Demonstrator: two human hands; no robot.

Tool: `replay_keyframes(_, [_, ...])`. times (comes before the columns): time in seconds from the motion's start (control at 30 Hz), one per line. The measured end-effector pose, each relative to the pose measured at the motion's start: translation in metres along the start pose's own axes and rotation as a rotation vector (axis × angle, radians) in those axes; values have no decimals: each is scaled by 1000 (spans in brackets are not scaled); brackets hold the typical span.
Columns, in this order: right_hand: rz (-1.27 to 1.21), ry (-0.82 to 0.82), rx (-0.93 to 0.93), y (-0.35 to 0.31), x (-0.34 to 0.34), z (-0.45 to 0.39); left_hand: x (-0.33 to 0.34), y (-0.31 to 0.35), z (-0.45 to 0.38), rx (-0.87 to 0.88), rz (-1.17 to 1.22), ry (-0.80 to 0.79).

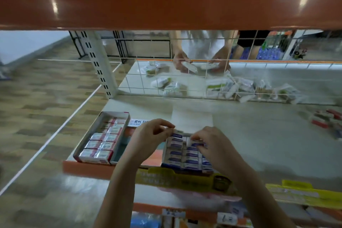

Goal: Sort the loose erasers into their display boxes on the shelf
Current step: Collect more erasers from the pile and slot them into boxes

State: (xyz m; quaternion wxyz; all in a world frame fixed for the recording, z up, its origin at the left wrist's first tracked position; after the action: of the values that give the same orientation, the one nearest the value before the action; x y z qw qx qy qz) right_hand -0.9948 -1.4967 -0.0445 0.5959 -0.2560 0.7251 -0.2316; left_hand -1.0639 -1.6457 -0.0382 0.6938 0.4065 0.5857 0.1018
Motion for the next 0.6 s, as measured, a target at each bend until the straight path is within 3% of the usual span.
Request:
replay_keyframes(0.3, [148,87,208,-1,23,-1,-7,-8,-20,133,35,-155])
replay_keyframes(0.47, [199,105,228,-2,26,-1,-1,-5,-23,214,-16,-265])
replay_keyframes(0.6, [222,100,217,-1,26,-2,0,4,-21,295,-123,-259])
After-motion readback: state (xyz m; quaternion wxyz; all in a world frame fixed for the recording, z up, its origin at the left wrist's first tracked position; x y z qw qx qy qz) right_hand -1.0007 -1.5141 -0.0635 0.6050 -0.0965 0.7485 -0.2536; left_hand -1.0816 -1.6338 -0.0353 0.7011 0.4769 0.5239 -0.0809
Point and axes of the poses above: each hand's wrist, its own z-axis away from the middle knuckle, its own x-axis out of the palm, y = z × x, the point moved 8 cm from there along -z, towards the middle knuckle, and after that the axes turned 13 degrees about -z, right-handed, at the moved point
